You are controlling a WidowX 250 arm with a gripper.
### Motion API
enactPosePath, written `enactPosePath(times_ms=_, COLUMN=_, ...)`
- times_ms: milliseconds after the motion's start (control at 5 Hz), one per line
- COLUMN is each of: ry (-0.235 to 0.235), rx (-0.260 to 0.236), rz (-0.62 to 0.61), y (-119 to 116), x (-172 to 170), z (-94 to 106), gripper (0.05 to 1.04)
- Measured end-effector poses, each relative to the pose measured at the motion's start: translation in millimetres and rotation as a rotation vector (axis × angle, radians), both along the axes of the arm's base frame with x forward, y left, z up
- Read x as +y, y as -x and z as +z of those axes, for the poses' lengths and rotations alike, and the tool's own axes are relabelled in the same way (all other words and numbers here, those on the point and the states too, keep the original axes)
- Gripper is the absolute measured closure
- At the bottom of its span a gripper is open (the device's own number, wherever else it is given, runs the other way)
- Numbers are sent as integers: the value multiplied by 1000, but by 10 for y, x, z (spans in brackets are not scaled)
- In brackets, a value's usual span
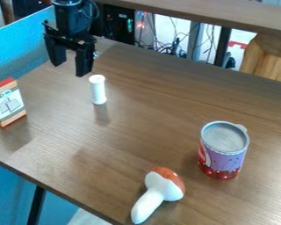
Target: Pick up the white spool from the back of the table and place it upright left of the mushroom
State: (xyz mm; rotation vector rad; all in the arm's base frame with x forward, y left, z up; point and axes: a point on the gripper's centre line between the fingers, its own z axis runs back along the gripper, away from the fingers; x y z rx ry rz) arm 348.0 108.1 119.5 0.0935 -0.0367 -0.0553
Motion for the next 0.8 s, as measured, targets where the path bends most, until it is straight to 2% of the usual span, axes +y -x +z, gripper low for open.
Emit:
enactPosePath(times_ms=200, ry=13, rx=41, rz=5, y=16, x=-7, z=-147, gripper=82)
enactPosePath(times_ms=600, ry=-21, rx=18, rz=12, y=-270, x=-17, z=-217, gripper=83)
enactPosePath(times_ms=800, ry=-55, rx=30, rz=-15, y=-385, x=-84, z=-272, gripper=82)
